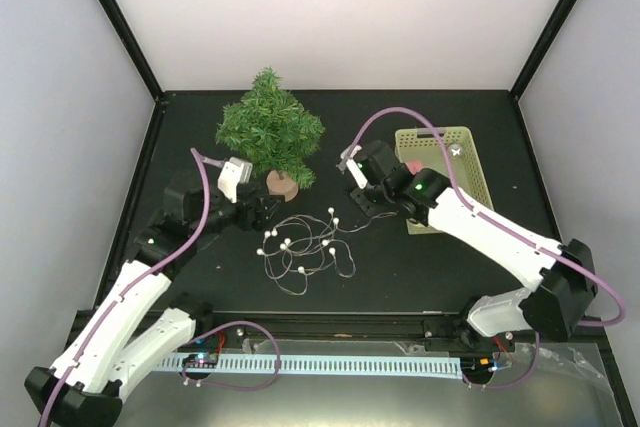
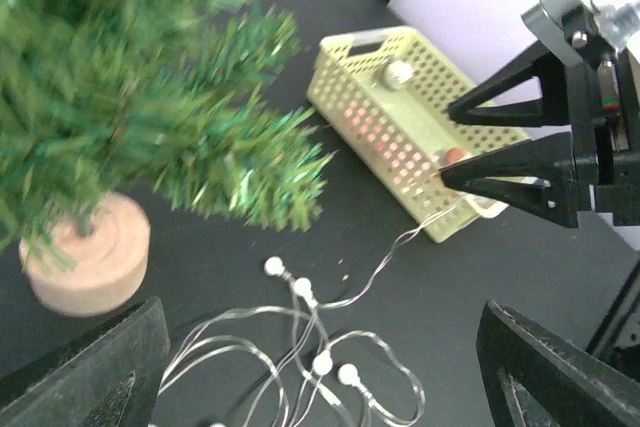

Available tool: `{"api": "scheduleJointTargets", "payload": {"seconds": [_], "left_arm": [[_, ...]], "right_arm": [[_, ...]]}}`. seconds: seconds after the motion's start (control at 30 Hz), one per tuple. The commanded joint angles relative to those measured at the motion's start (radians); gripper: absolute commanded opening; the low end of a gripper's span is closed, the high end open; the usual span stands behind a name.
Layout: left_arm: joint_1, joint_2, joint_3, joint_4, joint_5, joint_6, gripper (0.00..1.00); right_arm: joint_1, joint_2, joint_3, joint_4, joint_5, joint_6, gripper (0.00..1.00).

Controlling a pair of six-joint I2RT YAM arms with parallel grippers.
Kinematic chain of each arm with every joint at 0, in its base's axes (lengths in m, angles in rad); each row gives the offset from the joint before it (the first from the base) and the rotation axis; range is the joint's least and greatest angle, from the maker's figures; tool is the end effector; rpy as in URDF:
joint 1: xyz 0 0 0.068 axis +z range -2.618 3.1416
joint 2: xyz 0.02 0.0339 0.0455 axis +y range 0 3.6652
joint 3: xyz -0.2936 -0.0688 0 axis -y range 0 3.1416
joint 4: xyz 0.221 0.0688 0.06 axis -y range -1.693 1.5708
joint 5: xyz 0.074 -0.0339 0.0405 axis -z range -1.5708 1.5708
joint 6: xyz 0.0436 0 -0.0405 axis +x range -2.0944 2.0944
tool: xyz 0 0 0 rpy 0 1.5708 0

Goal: Decorate the small christmas tree

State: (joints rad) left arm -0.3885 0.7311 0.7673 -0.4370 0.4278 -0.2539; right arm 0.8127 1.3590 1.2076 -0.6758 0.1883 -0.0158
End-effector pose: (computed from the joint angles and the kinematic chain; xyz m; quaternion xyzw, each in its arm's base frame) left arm 0.1086 -0.0640 0.3331 0.1717 0.8050 -0.3383 0.4561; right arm 0.1880 0.1867 0.3405 -0.3421 0.8628 0.0596 0.3673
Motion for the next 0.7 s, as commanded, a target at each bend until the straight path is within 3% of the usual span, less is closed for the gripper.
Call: {"api": "scheduleJointTargets", "payload": {"seconds": [0.0, 0.23, 0.67], "left_arm": [[-0.007, -0.013, -0.059, 0.002, -0.116, -0.067, 0.86], [-0.006, -0.011, -0.183, 0.060, -0.141, -0.206, 0.87], [-0.006, 0.087, -0.268, 0.120, -0.086, -0.292, 0.86]], "right_arm": [[-0.032, 0.044, -0.052, -0.039, 0.111, -0.223, 0.57], [-0.064, 0.075, -0.182, 0.058, 0.122, -0.503, 0.52], [-0.119, 0.149, -0.211, -0.039, 0.092, -0.618, 0.52]]}}
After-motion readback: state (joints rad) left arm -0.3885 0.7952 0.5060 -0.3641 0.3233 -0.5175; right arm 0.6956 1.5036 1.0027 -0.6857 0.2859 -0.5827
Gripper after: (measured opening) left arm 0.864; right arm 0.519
